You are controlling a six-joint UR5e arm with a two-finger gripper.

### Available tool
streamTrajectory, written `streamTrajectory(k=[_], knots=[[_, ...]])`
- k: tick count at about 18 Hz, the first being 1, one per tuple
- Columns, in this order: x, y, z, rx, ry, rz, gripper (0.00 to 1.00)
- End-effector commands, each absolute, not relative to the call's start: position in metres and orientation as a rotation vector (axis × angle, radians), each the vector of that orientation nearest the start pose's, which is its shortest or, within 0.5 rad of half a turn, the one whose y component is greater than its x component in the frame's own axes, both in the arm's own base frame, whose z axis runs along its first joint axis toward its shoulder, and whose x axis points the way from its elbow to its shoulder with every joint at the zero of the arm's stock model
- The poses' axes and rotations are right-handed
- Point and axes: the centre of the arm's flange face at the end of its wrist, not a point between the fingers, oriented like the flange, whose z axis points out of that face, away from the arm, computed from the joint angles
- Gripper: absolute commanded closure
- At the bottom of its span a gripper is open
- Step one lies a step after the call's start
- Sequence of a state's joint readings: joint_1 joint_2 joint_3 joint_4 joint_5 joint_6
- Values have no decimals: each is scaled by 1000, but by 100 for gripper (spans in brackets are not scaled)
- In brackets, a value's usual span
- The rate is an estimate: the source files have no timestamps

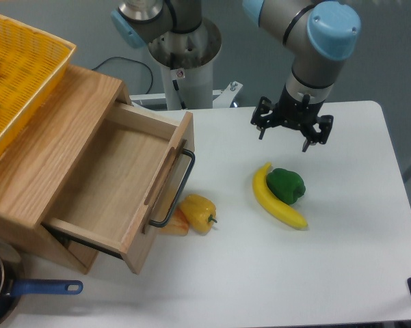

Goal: Pick up the banana
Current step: 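Move the open gripper down over the yellow banana, then lower the gripper onto the banana's middle and close the fingers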

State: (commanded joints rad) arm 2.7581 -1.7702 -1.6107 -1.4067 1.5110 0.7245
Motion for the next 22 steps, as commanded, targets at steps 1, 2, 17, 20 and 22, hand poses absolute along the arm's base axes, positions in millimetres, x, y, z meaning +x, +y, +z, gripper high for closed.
streamTrajectory(k=[1,2,17,20,22], knots=[[-468,340,372,-3034,-802,-153,0],[-473,342,368,-3004,-883,-136,0],[-522,381,274,-2888,-1217,-165,0],[-520,395,252,-2909,-1203,-186,0],[-519,400,246,-2899,-1233,-189,0]])
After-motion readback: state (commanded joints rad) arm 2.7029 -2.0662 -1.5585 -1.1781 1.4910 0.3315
